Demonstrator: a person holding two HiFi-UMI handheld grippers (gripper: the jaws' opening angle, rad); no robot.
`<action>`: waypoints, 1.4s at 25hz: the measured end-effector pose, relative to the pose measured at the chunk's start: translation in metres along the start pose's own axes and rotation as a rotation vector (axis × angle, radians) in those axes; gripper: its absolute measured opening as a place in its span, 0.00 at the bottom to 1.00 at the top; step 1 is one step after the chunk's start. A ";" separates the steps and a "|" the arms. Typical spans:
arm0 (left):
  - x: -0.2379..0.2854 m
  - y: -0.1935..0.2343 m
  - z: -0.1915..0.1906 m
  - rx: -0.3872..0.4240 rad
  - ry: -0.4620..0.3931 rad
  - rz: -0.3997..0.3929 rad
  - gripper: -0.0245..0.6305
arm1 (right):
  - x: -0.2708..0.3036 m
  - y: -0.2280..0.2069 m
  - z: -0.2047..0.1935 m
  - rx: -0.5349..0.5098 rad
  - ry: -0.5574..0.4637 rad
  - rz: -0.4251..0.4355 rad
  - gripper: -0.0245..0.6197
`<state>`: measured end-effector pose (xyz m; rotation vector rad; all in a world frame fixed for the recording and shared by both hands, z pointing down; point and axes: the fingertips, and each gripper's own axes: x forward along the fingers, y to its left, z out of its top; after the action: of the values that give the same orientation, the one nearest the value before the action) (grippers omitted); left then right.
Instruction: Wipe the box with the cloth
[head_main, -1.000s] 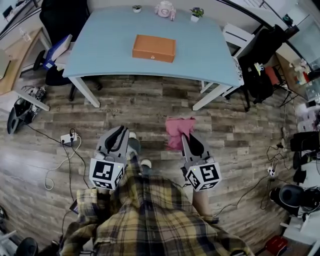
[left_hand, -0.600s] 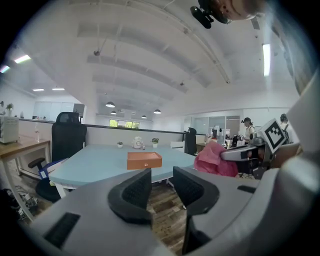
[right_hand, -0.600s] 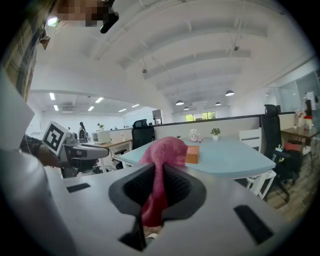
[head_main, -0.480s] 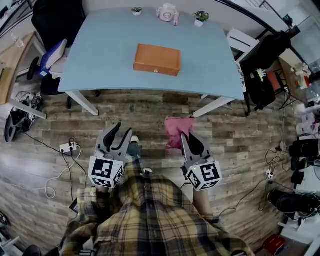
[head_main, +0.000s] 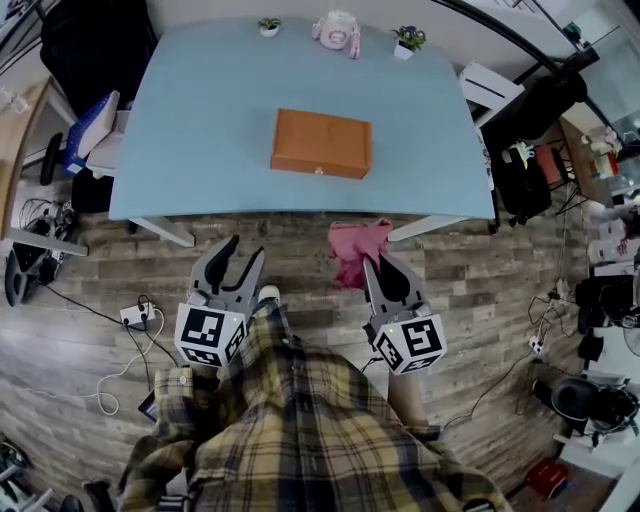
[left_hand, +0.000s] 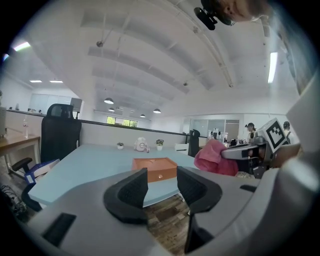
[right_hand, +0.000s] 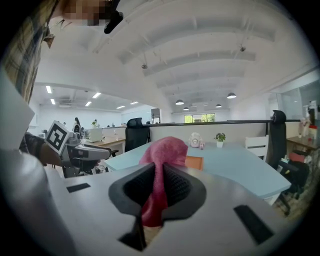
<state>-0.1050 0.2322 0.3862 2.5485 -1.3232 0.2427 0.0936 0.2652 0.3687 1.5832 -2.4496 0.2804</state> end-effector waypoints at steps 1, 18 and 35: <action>0.005 0.005 0.002 -0.001 0.000 -0.004 0.31 | 0.005 -0.001 0.000 0.000 0.004 -0.004 0.10; 0.062 0.057 -0.001 -0.021 0.068 -0.087 0.32 | 0.068 -0.024 0.001 0.057 0.046 -0.112 0.10; 0.190 0.091 0.036 -0.046 0.064 -0.013 0.31 | 0.177 -0.125 0.039 0.033 0.026 -0.034 0.10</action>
<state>-0.0704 0.0235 0.4159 2.4892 -1.2744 0.2859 0.1339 0.0495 0.3861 1.6225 -2.4078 0.3353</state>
